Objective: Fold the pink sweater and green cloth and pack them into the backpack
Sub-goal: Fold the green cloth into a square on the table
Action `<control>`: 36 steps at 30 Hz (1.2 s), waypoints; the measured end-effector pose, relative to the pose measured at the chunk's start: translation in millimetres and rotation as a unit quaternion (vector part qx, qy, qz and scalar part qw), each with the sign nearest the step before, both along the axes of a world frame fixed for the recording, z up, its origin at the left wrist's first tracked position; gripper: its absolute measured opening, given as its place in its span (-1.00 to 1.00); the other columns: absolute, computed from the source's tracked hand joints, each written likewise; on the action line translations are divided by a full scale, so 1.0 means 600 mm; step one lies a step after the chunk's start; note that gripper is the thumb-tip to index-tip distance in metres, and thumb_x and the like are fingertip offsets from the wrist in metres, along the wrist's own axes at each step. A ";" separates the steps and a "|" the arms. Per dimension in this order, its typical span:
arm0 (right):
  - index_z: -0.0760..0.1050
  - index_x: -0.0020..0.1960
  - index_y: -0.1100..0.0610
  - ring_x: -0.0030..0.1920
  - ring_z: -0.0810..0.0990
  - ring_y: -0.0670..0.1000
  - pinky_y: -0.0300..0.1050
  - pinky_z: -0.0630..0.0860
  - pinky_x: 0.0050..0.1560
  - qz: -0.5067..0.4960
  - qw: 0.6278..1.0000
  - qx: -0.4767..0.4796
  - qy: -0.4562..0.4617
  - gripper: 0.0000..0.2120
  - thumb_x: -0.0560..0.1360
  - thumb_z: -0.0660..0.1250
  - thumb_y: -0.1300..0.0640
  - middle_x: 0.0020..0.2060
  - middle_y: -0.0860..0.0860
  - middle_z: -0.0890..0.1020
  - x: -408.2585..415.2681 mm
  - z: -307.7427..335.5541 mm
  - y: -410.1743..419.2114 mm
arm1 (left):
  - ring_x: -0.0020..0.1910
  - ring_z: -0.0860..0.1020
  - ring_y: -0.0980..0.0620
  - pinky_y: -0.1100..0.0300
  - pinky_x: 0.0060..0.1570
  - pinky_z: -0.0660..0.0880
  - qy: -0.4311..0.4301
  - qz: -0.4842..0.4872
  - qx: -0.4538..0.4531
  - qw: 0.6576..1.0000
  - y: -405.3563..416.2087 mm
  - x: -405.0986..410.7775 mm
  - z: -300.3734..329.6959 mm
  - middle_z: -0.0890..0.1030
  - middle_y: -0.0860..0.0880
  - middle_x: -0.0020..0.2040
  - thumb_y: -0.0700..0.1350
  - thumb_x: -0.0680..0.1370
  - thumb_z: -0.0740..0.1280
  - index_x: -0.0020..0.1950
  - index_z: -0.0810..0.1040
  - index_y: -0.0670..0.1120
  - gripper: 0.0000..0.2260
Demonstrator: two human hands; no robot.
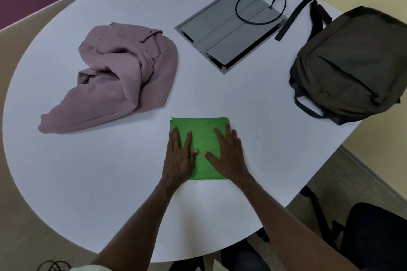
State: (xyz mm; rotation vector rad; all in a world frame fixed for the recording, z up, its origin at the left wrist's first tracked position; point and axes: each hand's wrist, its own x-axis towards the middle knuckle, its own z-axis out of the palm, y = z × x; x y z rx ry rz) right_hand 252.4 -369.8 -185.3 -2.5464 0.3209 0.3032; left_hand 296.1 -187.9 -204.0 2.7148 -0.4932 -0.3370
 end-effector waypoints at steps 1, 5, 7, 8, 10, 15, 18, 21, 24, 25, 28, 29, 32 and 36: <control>0.09 0.58 0.05 0.55 0.07 0.24 0.16 0.13 0.50 -0.050 0.998 0.028 -0.021 -0.18 0.46 0.38 -0.16 0.58 0.18 0.05 -0.004 0.009 -0.005 | 0.52 0.09 -0.38 -0.21 0.49 0.17 -0.004 0.034 -0.010 0.999 0.001 -0.006 0.005 0.09 -0.42 0.52 0.08 0.66 0.15 0.56 0.21 -0.21 -0.44; 0.23 0.47 0.26 0.25 0.43 0.21 0.12 0.43 0.26 -0.193 0.979 0.070 -0.005 -0.28 0.41 0.44 0.10 0.25 0.20 0.46 -0.030 0.034 -0.012 | 0.22 0.38 -0.28 -0.12 0.20 0.42 0.023 0.193 -0.073 0.978 0.000 -0.040 0.037 0.40 -0.31 0.28 -0.09 0.59 0.33 0.43 0.28 -0.28 -0.50; 0.27 0.41 0.30 0.20 0.50 0.22 0.02 0.46 0.19 -0.208 0.972 0.099 0.043 -0.35 0.42 0.44 0.14 0.18 0.22 0.54 -0.037 0.040 -0.009 | 0.12 0.45 -0.27 -0.08 0.09 0.43 0.051 0.246 -0.078 0.965 -0.001 -0.046 0.047 0.48 -0.29 0.15 -0.12 0.56 0.38 0.33 0.35 -0.30 -0.56; 0.31 0.36 0.31 0.18 0.53 0.22 -0.02 0.47 0.12 -0.214 0.969 0.109 0.063 -0.42 0.43 0.43 0.15 0.15 0.22 0.56 -0.037 0.043 -0.008 | 0.10 0.49 -0.28 -0.05 0.05 0.43 0.074 0.279 -0.080 0.954 -0.003 -0.043 0.052 0.51 -0.28 0.12 -0.12 0.55 0.40 0.27 0.38 -0.30 -0.60; 0.40 0.21 0.30 0.10 0.58 0.20 -0.13 0.43 -0.07 -0.222 0.961 0.124 0.107 -0.58 0.44 0.42 0.14 0.06 0.18 0.60 -0.033 0.050 -0.009 | 0.10 0.54 -0.28 0.00 -0.01 0.44 0.129 0.342 -0.077 0.928 -0.007 -0.033 0.064 0.57 -0.27 0.10 -0.09 0.54 0.41 0.18 0.41 -0.28 -0.63; 0.48 -0.26 0.18 -0.19 0.58 0.11 -0.16 0.42 -0.24 -0.261 0.927 0.201 0.177 -0.81 0.43 0.38 0.09 -0.31 0.06 0.57 -0.022 0.062 -0.023 | 0.03 0.59 -0.20 0.04 -0.02 0.53 0.231 0.350 -0.064 0.906 0.002 -0.017 0.067 0.63 -0.17 0.01 0.04 0.51 0.41 0.07 0.55 -0.23 -0.66; 0.52 -0.13 0.23 -0.19 0.56 0.11 -0.10 0.43 -0.23 -0.271 0.922 0.230 0.154 -0.82 0.47 0.32 0.09 -0.26 0.07 0.58 -0.022 0.070 -0.032 | -0.03 0.61 -0.12 0.06 -0.05 0.54 0.252 0.355 -0.137 0.890 0.009 -0.014 0.070 0.64 -0.09 -0.09 0.06 0.49 0.46 -0.02 0.58 -0.18 -0.70; 0.50 0.05 0.22 -0.11 0.55 0.09 -0.08 0.47 -0.14 -0.268 0.926 0.236 0.121 -0.80 0.48 0.33 0.14 -0.16 0.04 0.58 -0.018 0.076 -0.039 | -0.04 0.61 -0.08 0.08 -0.09 0.54 0.243 0.360 -0.184 0.882 0.009 -0.012 0.080 0.63 -0.07 -0.07 0.01 0.46 0.51 0.00 0.54 -0.18 -0.69; 0.42 0.23 0.22 0.01 0.58 0.15 -0.05 0.51 -0.02 -0.246 0.941 0.219 0.080 -0.66 0.48 0.35 0.22 -0.01 0.11 0.60 -0.012 0.084 -0.042 | -0.06 0.57 -0.09 0.10 -0.11 0.50 0.221 0.354 -0.206 0.885 0.008 -0.008 0.089 0.58 -0.07 -0.06 -0.13 0.46 0.51 0.15 0.43 -0.12 -0.64; 0.38 0.29 0.20 0.01 0.58 0.17 -0.04 0.52 -0.03 -0.233 0.947 0.213 0.065 -0.61 0.48 0.34 0.25 0.00 0.13 0.60 -0.010 0.086 -0.044 | -0.08 0.57 -0.10 0.10 -0.12 0.50 0.212 0.340 -0.204 0.893 0.008 -0.004 0.090 0.58 -0.08 -0.08 -0.17 0.46 0.50 0.19 0.41 -0.08 -0.62; 0.35 0.32 0.10 -0.16 0.55 0.11 -0.12 0.41 -0.17 -0.178 0.966 0.184 0.028 -0.53 0.45 0.29 0.34 -0.15 0.06 0.59 -0.003 0.093 -0.048 | -0.10 0.62 -0.08 0.05 -0.10 0.58 0.205 0.285 -0.177 0.920 0.013 0.010 0.087 0.65 -0.08 -0.08 -0.19 0.46 0.48 0.15 0.54 0.01 -0.69; 0.42 0.28 0.10 -0.16 0.55 0.09 -0.14 0.40 -0.16 -0.166 0.971 0.169 0.025 -0.58 0.45 0.28 0.35 -0.15 0.04 0.60 0.000 0.093 -0.049 | -0.10 0.63 -0.07 0.04 -0.07 0.60 0.213 0.261 -0.164 0.927 0.015 0.016 0.086 0.66 -0.08 -0.05 -0.18 0.47 0.48 0.11 0.59 0.03 -0.74; 0.64 0.07 0.15 0.09 0.62 0.10 -0.16 0.46 0.09 -0.154 0.979 0.135 0.016 -0.74 0.48 0.29 0.36 0.03 0.07 0.69 0.017 0.089 -0.055 | -0.15 0.65 -0.05 -0.02 -0.11 0.64 0.235 0.207 -0.147 0.938 0.022 0.034 0.089 0.66 -0.03 0.00 -0.15 0.47 0.49 0.03 0.66 0.10 -0.80; 0.65 0.11 0.19 0.19 0.59 0.09 -0.21 0.41 0.19 -0.147 0.983 0.113 -0.009 -0.71 0.50 0.25 0.39 0.13 0.10 0.67 0.051 0.102 -0.062 | -0.08 0.67 -0.03 -0.05 -0.14 0.66 0.208 0.191 -0.193 0.940 0.022 0.075 0.099 0.67 -0.02 0.05 -0.13 0.46 0.48 0.09 0.67 0.10 -0.76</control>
